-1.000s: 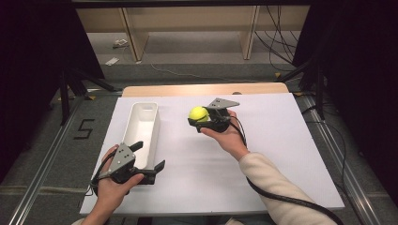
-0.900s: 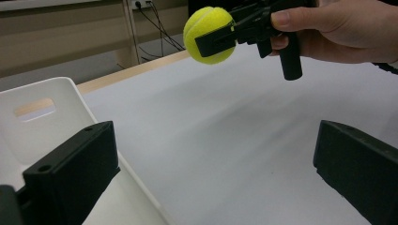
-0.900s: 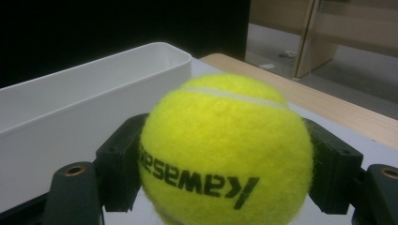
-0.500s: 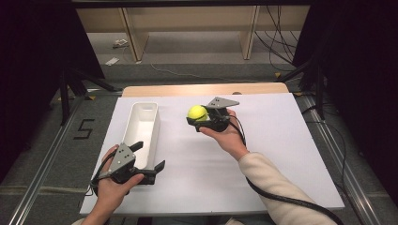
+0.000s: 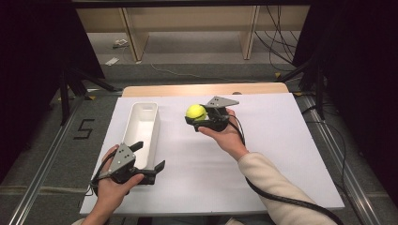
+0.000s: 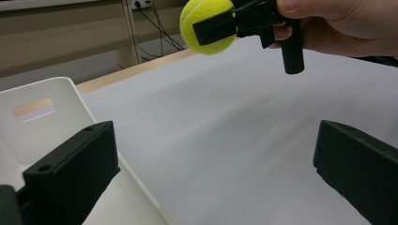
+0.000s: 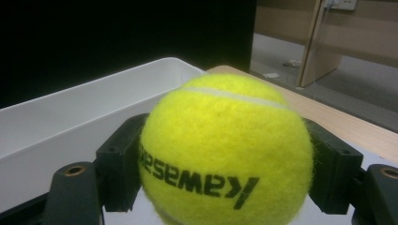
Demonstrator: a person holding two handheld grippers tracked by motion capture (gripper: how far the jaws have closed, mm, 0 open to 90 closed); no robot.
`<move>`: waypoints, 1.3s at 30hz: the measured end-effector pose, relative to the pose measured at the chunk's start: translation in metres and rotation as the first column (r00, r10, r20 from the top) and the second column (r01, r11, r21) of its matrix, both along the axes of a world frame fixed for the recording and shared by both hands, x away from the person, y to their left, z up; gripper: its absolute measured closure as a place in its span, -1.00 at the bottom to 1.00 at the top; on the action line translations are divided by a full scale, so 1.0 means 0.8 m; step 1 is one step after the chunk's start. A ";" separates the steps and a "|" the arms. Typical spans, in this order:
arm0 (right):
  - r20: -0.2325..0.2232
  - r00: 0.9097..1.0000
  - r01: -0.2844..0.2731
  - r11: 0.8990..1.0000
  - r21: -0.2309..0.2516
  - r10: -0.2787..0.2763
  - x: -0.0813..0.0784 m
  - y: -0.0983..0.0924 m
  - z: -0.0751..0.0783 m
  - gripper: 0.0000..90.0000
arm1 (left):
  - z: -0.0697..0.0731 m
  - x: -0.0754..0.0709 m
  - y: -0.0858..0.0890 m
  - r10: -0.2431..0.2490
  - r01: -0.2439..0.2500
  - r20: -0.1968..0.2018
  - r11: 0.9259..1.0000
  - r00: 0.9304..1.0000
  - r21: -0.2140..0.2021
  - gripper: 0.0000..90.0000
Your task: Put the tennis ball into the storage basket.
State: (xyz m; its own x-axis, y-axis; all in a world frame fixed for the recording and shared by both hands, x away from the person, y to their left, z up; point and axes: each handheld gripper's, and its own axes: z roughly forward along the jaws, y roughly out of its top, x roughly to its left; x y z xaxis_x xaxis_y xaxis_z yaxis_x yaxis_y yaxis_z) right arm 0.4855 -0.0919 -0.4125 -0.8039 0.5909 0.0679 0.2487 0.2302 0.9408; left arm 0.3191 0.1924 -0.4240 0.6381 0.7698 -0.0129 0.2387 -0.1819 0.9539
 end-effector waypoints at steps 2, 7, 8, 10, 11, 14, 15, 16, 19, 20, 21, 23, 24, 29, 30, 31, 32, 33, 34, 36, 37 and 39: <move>0.000 1.000 0.002 1.000 0.002 -0.002 -0.001 0.001 0.001 -0.42 | 0.000 0.000 0.000 -0.001 0.001 0.000 1.000 1.000 0.001 -1.00; 0.004 1.000 -0.006 1.000 0.007 0.006 -0.003 0.003 0.003 -0.42 | 0.000 0.000 0.000 0.000 0.000 0.001 1.000 1.000 0.000 -1.00; 0.003 1.000 -0.008 1.000 0.008 0.008 -0.004 0.004 0.004 -0.42 | 0.000 0.000 0.000 0.000 0.000 0.001 1.000 1.000 0.000 -1.00; 0.004 1.000 -0.012 1.000 0.011 0.012 -0.005 0.005 0.005 -0.42 | 0.000 0.000 0.000 0.000 0.000 0.002 1.000 1.000 0.001 -1.00; 0.009 1.000 -0.012 1.000 0.010 0.012 -0.005 0.006 0.006 -0.42 | 0.000 0.000 0.000 0.000 0.000 0.002 1.000 1.000 0.001 -1.00; 0.010 1.000 -0.015 1.000 0.014 0.015 -0.006 0.007 0.007 -0.42 | 0.000 0.000 0.000 0.000 0.000 0.003 1.000 1.000 0.002 -1.00; 0.012 1.000 -0.017 1.000 0.014 0.017 -0.006 0.007 0.008 -0.42 | 0.000 0.000 0.000 0.000 0.000 0.003 1.000 1.000 0.002 -1.00; 0.010 1.000 -0.017 1.000 0.016 0.017 -0.007 0.008 0.008 -0.42 | 0.000 0.000 0.000 0.000 0.000 0.003 1.000 1.000 0.002 -1.00; 0.009 1.000 -0.021 1.000 0.020 0.021 -0.008 0.008 0.009 -0.42 | 0.000 -0.001 0.000 0.001 -0.001 0.003 1.000 1.000 0.001 -1.00; 0.010 1.000 -0.022 1.000 0.021 0.022 -0.008 0.009 0.009 -0.42 | 0.000 0.000 0.000 0.001 -0.001 0.003 1.000 1.000 0.002 -1.00; 0.010 1.000 -0.023 0.999 0.022 0.022 -0.008 0.009 0.009 -0.42 | 0.000 -0.001 0.000 0.002 -0.002 0.003 1.000 1.000 0.001 -1.00; 0.009 1.000 -0.022 1.000 0.022 0.022 -0.008 0.009 0.009 -0.42 | 0.001 -0.001 0.000 -0.001 0.001 0.006 1.000 1.000 0.002 -1.00; 0.007 1.000 -0.023 0.999 0.022 0.023 -0.009 0.010 0.009 -0.42 | 0.001 -0.001 0.000 -0.001 0.001 0.006 1.000 1.000 0.002 -1.00; 0.009 1.000 -0.026 0.999 0.023 0.026 -0.010 0.012 0.009 -0.42 | 0.002 -0.002 0.000 0.002 -0.002 0.009 1.000 1.000 0.000 -1.00; 0.009 1.000 -0.027 0.999 0.024 0.026 -0.010 0.012 0.009 -0.42 | 0.002 -0.002 0.000 0.001 -0.001 0.012 1.000 1.000 0.002 -1.00; 0.007 1.000 -0.028 0.999 0.023 0.028 -0.011 0.013 0.009 -0.42 | 0.002 -0.002 0.000 0.001 -0.001 0.012 1.000 1.000 0.003 -1.00; 0.007 1.000 -0.029 0.999 0.024 0.029 -0.011 0.013 0.009 -0.42 | 0.002 -0.002 0.000 0.001 -0.001 0.012 1.000 1.000 0.003 -1.00; 0.005 1.000 -0.030 0.999 0.024 0.030 -0.011 0.014 0.010 -0.42 | 0.002 -0.002 0.000 0.002 -0.002 0.010 1.000 1.000 0.002 -1.00; 0.005 1.000 -0.030 0.999 0.024 0.030 -0.011 0.014 0.010 -0.42 | 0.002 -0.002 0.000 0.001 -0.001 0.011 1.000 1.000 0.004 -1.00; 0.005 0.999 -0.034 0.999 0.023 0.034 -0.012 0.016 0.010 -0.42 | 0.002 -0.002 0.000 0.002 -0.002 0.010 1.000 1.000 0.004 -1.00; 0.005 0.999 -0.033 0.999 0.023 0.033 -0.012 0.016 0.010 -0.42 | 0.002 -0.002 0.000 0.002 -0.002 0.013 1.000 1.000 0.004 -1.00; 0.002 0.999 -0.033 0.999 0.022 0.033 -0.012 0.016 0.010 -0.42 | 0.002 -0.002 0.000 0.003 -0.003 0.012 1.000 1.000 0.003 -1.00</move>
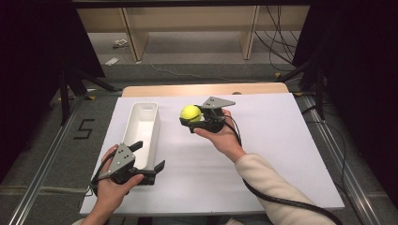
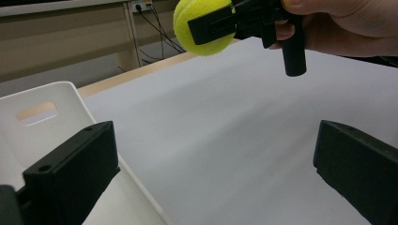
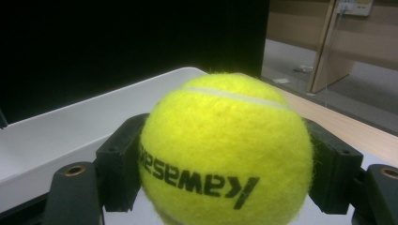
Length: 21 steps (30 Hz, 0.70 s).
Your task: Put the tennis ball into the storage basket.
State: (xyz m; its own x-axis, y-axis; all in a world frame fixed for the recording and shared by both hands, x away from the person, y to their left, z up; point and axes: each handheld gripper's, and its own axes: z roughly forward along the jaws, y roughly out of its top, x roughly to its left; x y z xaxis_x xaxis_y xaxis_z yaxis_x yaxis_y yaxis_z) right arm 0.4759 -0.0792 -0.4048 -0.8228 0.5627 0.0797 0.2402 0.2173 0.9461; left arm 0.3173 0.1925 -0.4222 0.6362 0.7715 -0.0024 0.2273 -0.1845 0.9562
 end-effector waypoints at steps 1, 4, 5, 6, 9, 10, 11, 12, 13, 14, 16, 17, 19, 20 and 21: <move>-0.001 1.000 0.002 1.000 0.000 -0.002 0.000 0.000 0.000 -0.42 | 0.000 0.000 0.000 0.000 0.000 0.000 1.000 1.000 0.000 -1.00; -0.004 1.000 0.002 1.000 -0.001 -0.002 -0.001 0.001 -0.001 -0.42 | 0.000 0.000 0.000 -0.003 0.003 0.003 1.000 1.000 0.008 -1.00; -0.004 1.000 0.000 1.000 -0.006 0.000 -0.001 0.002 -0.001 -0.42 | 0.000 0.000 -0.001 -0.002 0.002 0.002 1.000 1.000 0.008 -1.00; 0.000 1.000 -0.003 1.000 -0.006 0.003 -0.001 0.003 -0.001 -0.42 | 0.000 0.000 -0.001 -0.002 0.002 0.002 1.000 1.000 0.008 -1.00; -0.006 1.000 -0.005 1.000 -0.006 0.005 -0.002 0.006 0.000 -0.42 | 0.000 -0.001 -0.001 -0.002 0.002 0.005 1.000 1.000 0.008 -1.00; -0.003 1.000 -0.006 1.000 -0.006 0.006 -0.002 0.007 0.001 -0.42 | 0.000 -0.001 -0.001 -0.002 0.002 0.005 1.000 1.000 0.008 -1.00; -0.003 1.000 -0.006 1.000 -0.004 0.005 -0.002 0.007 0.002 -0.42 | 0.000 -0.001 -0.001 -0.002 0.002 0.005 1.000 1.000 0.006 -1.00; 0.000 1.000 -0.004 1.000 -0.001 0.004 -0.001 0.008 0.002 -0.42 | 0.001 -0.001 -0.001 -0.002 0.002 0.006 1.000 1.000 0.004 -1.00; 0.000 1.000 -0.003 1.000 -0.003 0.003 -0.001 0.008 0.002 -0.42 | 0.001 -0.001 -0.001 -0.002 0.002 0.006 1.000 1.000 0.004 -1.00; -0.003 1.000 -0.003 1.000 -0.004 0.003 -0.001 0.008 0.003 -0.42 | 0.001 -0.001 0.000 -0.002 0.002 0.005 1.000 1.000 0.004 -1.00; -0.002 1.000 -0.003 1.000 -0.003 0.003 0.000 0.009 0.003 -0.42 | 0.000 -0.001 -0.001 -0.003 0.003 0.005 1.000 1.000 0.004 -1.00; 0.001 1.000 -0.004 1.000 -0.001 0.004 0.000 0.010 0.003 -0.42 | 0.001 -0.001 -0.001 -0.003 0.003 0.005 1.000 1.000 0.003 -1.00; 0.000 1.000 -0.005 1.000 -0.003 0.005 0.000 0.011 0.002 -0.42 | 0.001 -0.001 -0.001 -0.003 0.003 0.004 1.000 1.000 0.001 -1.00; 0.000 1.000 -0.005 1.000 -0.003 0.005 0.000 0.011 0.002 -0.42 | 0.001 -0.001 -0.001 -0.003 0.003 0.004 1.000 1.000 0.001 -1.00; 0.000 1.000 -0.006 1.000 -0.003 0.006 0.001 0.012 0.002 -0.42 | 0.001 -0.001 -0.001 -0.003 0.003 0.004 1.000 1.000 0.000 -1.00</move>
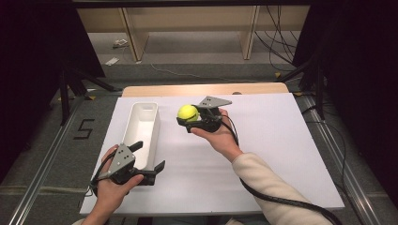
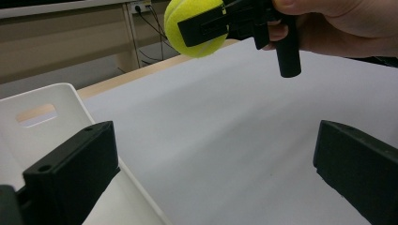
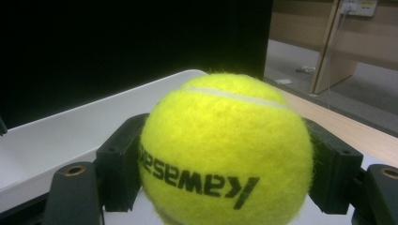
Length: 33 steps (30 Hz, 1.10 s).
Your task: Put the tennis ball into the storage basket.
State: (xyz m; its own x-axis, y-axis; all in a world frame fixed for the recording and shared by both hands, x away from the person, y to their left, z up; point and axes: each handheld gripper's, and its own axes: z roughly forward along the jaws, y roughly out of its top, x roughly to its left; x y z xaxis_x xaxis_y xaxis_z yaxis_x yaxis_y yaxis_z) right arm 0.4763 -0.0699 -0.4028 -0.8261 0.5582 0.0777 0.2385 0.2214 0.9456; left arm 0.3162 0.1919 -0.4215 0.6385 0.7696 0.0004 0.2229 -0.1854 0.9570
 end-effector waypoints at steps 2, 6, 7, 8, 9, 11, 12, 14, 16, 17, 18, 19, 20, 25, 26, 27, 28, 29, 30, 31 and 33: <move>-0.001 1.000 -0.001 1.000 0.001 0.001 0.000 0.001 0.001 -0.42 | 0.000 0.000 0.000 0.000 0.000 0.001 1.000 1.000 0.002 -1.00; -0.001 1.000 -0.002 1.000 0.004 0.002 0.000 0.003 0.001 -0.42 | 0.000 0.000 0.001 0.002 -0.002 0.000 1.000 1.000 0.000 -1.00; -0.001 1.000 -0.001 1.000 0.005 0.001 0.000 0.004 0.001 -0.42 | 0.000 0.000 0.001 0.003 -0.003 0.000 1.000 1.000 -0.001 -1.00; 0.000 1.000 -0.004 1.000 0.004 0.004 0.000 0.005 0.002 -0.42 | 0.001 0.000 0.001 0.003 -0.003 0.001 1.000 1.000 -0.001 -1.00; -0.002 1.000 -0.006 1.000 0.005 0.006 0.000 0.006 0.002 -0.42 | 0.001 0.000 0.001 0.004 -0.004 0.001 1.000 1.000 -0.002 -1.00; -0.002 1.000 -0.006 1.000 0.005 0.006 0.000 0.007 0.002 -0.42 | 0.001 0.000 0.001 0.005 -0.005 0.001 1.000 1.000 -0.001 -1.00; -0.002 1.000 -0.008 1.000 0.006 0.008 0.000 0.008 0.002 -0.42 | 0.001 0.000 0.001 0.004 -0.004 0.002 1.000 1.000 -0.002 -1.00; 0.000 1.000 -0.010 1.000 0.006 0.010 0.001 0.010 0.002 -0.42 | 0.001 0.000 0.001 0.005 -0.005 0.002 1.000 1.000 -0.003 -1.00; -0.002 1.000 -0.011 1.000 0.005 0.011 0.001 0.011 0.003 -0.42 | 0.001 -0.001 0.002 0.006 -0.006 0.003 1.000 1.000 -0.003 -1.00; -0.002 1.000 -0.012 1.000 0.005 0.012 0.001 0.012 0.003 -0.42 | 0.001 0.000 0.002 0.006 -0.006 0.004 1.000 1.000 -0.002 -1.00; -0.001 1.000 -0.013 1.000 0.004 0.013 0.001 0.012 0.002 -0.42 | 0.001 0.000 0.002 0.006 -0.006 0.004 1.000 1.000 -0.002 -1.00; -0.006 1.000 -0.012 1.000 0.005 0.012 0.001 0.013 0.003 -0.42 | 0.001 0.000 0.002 0.006 -0.006 0.004 1.000 1.000 -0.002 -1.00; -0.006 1.000 -0.012 1.000 0.006 0.012 0.001 0.013 0.002 -0.42 | 0.001 0.000 0.002 0.006 -0.006 0.004 1.000 1.000 -0.003 -1.00; -0.003 1.000 -0.015 1.000 0.006 0.015 0.001 0.016 0.002 -0.42 | 0.001 -0.001 0.001 0.007 -0.007 0.003 1.000 1.000 -0.004 -1.00; 0.000 1.000 -0.017 1.000 0.004 0.017 0.002 0.018 0.002 -0.42 | 0.001 0.000 0.002 0.007 -0.007 0.003 1.000 1.000 -0.003 -1.00; -0.002 1.000 -0.017 1.000 0.005 0.017 0.002 0.018 0.002 -0.42 | 0.001 0.000 0.002 0.007 -0.007 0.003 1.000 1.000 -0.003 -1.00; -0.002 1.000 -0.019 1.000 0.004 0.019 0.002 0.019 0.002 -0.42 | 0.001 0.000 0.002 0.008 -0.008 0.003 1.000 1.000 -0.004 -1.00; -0.003 1.000 -0.019 1.000 0.006 0.019 0.002 0.020 0.002 -0.42 | 0.001 -0.001 0.002 0.008 -0.008 0.003 1.000 1.000 -0.005 -1.00; -0.002 1.000 -0.020 1.000 0.004 0.020 0.002 0.020 0.002 -0.42 | 0.001 -0.001 0.002 0.008 -0.008 0.003 1.000 1.000 -0.004 -1.00; -0.002 1.000 -0.020 1.000 0.004 0.021 0.002 0.021 0.002 -0.42 | 0.001 0.000 0.002 0.006 -0.006 0.004 1.000 1.000 -0.003 -1.00; -0.005 1.000 -0.023 1.000 0.004 0.023 0.002 0.021 0.002 -0.42 | 0.001 0.000 0.002 0.007 -0.007 0.004 1.000 1.000 -0.004 -1.00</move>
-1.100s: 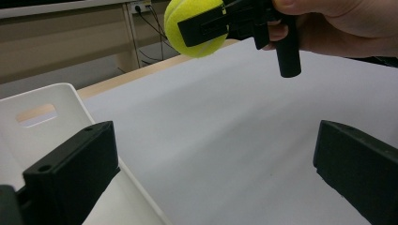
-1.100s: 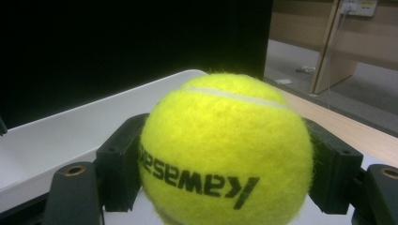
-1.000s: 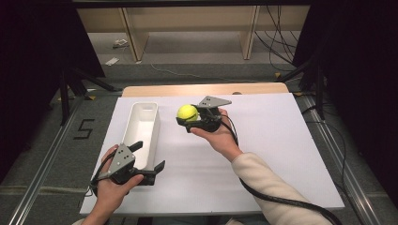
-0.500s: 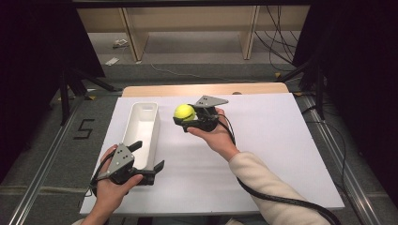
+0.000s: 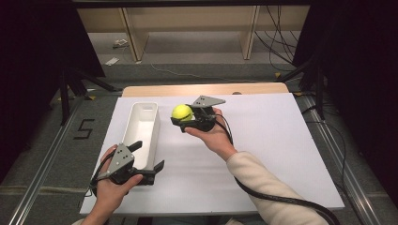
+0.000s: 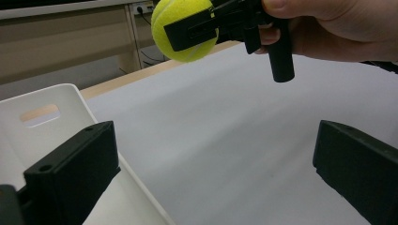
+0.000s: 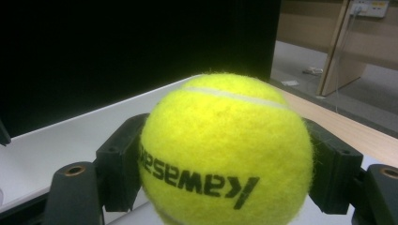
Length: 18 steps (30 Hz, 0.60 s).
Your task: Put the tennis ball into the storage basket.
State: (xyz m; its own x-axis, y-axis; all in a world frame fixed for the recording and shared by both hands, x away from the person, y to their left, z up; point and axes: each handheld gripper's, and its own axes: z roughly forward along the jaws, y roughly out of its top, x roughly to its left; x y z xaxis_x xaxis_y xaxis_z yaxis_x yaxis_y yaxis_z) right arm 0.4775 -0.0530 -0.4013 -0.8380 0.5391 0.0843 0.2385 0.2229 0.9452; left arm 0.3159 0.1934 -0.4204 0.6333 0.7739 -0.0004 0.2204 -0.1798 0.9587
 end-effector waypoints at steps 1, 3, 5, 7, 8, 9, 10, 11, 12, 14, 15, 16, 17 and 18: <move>0.002 1.000 -0.002 1.000 -0.001 0.002 0.000 0.002 -0.001 -0.42 | 0.000 0.000 0.000 0.000 0.000 0.000 1.000 1.000 0.000 -1.00; -0.003 1.000 -0.003 1.000 -0.002 0.003 0.000 0.003 -0.001 -0.42 | 0.000 0.000 0.000 0.000 0.000 0.000 1.000 1.000 0.000 -1.00; 0.000 1.000 -0.005 1.000 -0.003 0.005 0.000 0.004 -0.001 -0.42 | 0.000 0.000 0.000 -0.001 0.001 0.000 1.000 1.000 0.001 -1.00; 0.002 1.000 -0.007 1.000 -0.002 0.007 0.000 0.006 -0.001 -0.42 | 0.000 0.000 0.000 -0.001 0.001 0.000 1.000 1.000 0.000 -1.00; 0.003 1.000 -0.008 1.000 -0.002 0.008 0.000 0.007 0.000 -0.42 | 0.000 0.000 0.000 -0.001 0.001 -0.001 1.000 1.000 0.000 -1.00; 0.002 1.000 -0.008 1.000 -0.002 0.008 0.001 0.007 0.000 -0.42 | 0.000 0.000 0.000 0.000 0.000 0.000 1.000 1.000 0.000 -1.00; 0.006 1.000 -0.008 1.000 0.000 0.008 0.001 0.008 0.000 -0.42 | 0.000 0.000 0.000 0.000 0.000 0.000 1.000 1.000 0.000 -1.00; 0.001 1.000 -0.008 1.000 0.001 0.008 0.001 0.009 0.000 -0.42 | 0.000 0.000 0.000 0.000 0.000 0.000 1.000 1.000 0.000 -1.00; 0.003 1.000 -0.008 1.000 0.000 0.008 0.001 0.009 -0.001 -0.42 | 0.000 0.000 0.000 -0.001 0.001 0.000 1.000 1.000 0.000 -1.00; -0.001 1.000 -0.009 1.000 0.000 0.009 0.001 0.010 -0.001 -0.42 | 0.000 0.000 0.000 -0.001 0.001 -0.001 1.000 1.000 0.000 -1.00; -0.002 1.000 -0.009 1.000 -0.003 0.009 0.001 0.011 -0.002 -0.42 | 0.000 0.000 0.000 -0.001 0.001 0.000 1.000 1.000 0.000 -1.00; -0.002 1.000 -0.009 1.000 -0.003 0.009 0.001 0.011 -0.002 -0.42 | 0.000 0.000 0.000 -0.001 0.001 0.000 1.000 1.000 0.000 -1.00; -0.006 1.000 -0.010 1.000 -0.003 0.010 0.001 0.011 -0.002 -0.42 | 0.000 0.000 0.000 -0.002 0.002 0.000 1.000 1.000 0.001 -1.00; -0.001 1.000 -0.009 1.000 -0.002 0.009 0.002 0.011 -0.003 -0.42 | 0.000 0.000 0.000 -0.001 0.001 -0.001 1.000 1.000 0.000 -1.00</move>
